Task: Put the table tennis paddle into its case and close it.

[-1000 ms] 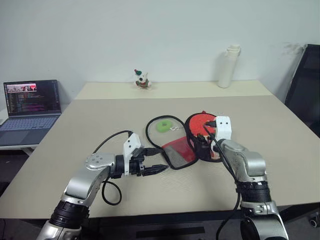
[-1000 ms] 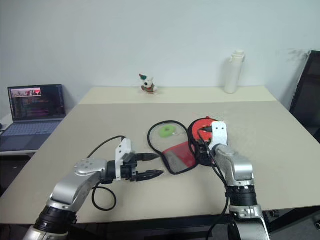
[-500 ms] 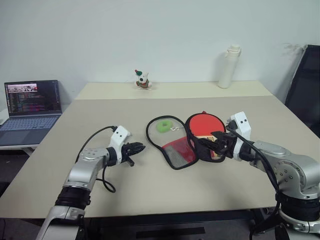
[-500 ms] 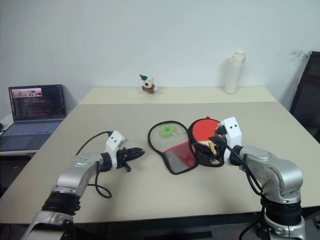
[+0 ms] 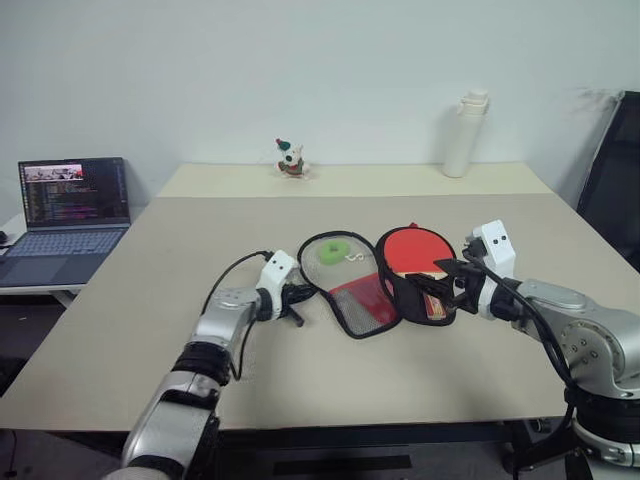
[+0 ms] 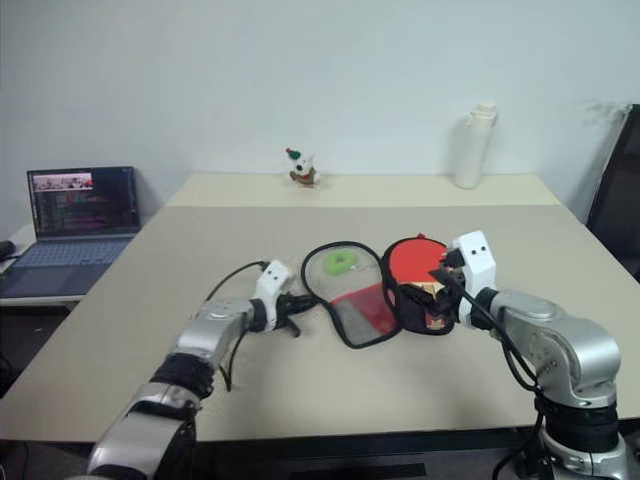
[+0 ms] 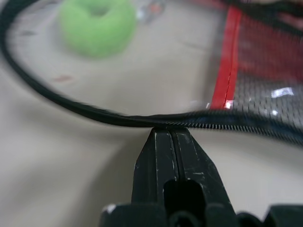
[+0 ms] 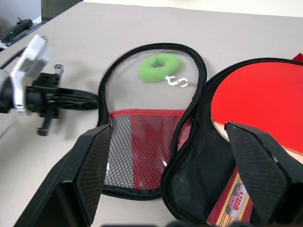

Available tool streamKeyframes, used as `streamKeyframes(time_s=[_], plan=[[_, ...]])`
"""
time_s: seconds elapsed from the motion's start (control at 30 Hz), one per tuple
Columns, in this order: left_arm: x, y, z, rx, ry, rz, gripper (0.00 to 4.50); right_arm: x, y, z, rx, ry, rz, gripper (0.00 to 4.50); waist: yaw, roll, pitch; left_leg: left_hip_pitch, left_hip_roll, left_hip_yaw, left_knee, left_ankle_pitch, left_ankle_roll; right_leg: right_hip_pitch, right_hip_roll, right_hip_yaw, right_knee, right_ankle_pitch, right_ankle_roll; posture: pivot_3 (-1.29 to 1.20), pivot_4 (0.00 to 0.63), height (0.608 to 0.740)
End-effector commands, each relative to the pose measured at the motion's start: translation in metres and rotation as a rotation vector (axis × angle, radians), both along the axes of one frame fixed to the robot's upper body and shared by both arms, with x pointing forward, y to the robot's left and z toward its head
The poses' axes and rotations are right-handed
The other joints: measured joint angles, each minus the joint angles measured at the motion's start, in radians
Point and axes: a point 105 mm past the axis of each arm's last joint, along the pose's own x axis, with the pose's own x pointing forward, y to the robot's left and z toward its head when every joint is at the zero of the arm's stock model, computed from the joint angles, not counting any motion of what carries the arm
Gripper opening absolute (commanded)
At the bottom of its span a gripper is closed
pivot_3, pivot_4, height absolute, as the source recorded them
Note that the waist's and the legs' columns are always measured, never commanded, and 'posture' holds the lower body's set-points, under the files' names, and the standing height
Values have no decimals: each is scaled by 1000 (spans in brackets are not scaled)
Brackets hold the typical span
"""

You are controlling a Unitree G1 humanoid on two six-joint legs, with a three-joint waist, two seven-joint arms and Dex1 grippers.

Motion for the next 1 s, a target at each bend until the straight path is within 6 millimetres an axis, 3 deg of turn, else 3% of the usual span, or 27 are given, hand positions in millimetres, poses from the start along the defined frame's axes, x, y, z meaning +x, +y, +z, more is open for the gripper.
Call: streamKeyframes(time_s=[0.03,0.13,0.4,0.57,0.73,0.77,0.8,1.0], plan=[[13,-26,38,-25,-126,-51,15,-2,-14,17,13,-66,-57,4154,1,-1,0,-1,0,0,0,0,0,0,0,0,0,0,0,0,150,740],[16,-48,58,-48,-177,-107,15,-3,-29,21,17,-61,-106,4154,1,-1,0,-2,0,0,0,0,0,-1,0,0,-1,0,0,0,150,740],[14,-132,122,-105,-320,-252,15,-18,-92,36,-48,-79,-289,4154,15,-1,1,-5,-2,1,0,0,0,-2,0,-1,-3,0,1,0,150,740],[16,-158,149,-143,-392,-185,15,-23,-111,38,-111,-96,-375,4154,10,-2,1,-5,-8,0,0,-1,2,-3,0,0,-3,0,1,0,150,740],[18,-141,139,-152,-383,-206,15,-17,-96,21,-105,-63,-327,4154,-9,-2,1,-3,-8,0,0,-1,2,-3,0,1,-1,0,2,0,150,740],[18,-135,136,-161,-374,-209,3,-14,-94,18,-90,-53,-324,4320,-13,-2,1,-3,-8,0,0,-1,2,-3,0,1,0,0,2,0,150,740],[18,-128,132,-186,-358,-217,0,-9,-91,14,-73,-46,-321,4497,-16,-1,1,-2,-8,0,0,-1,2,-3,0,1,0,0,2,0,150,740],[-4,-71,100,-211,-302,-342,0,32,-87,-10,-34,18,-339,4497,-21,-1,1,1,-7,1,0,-1,1,-2,0,4,3,0,1,0,150,740]])
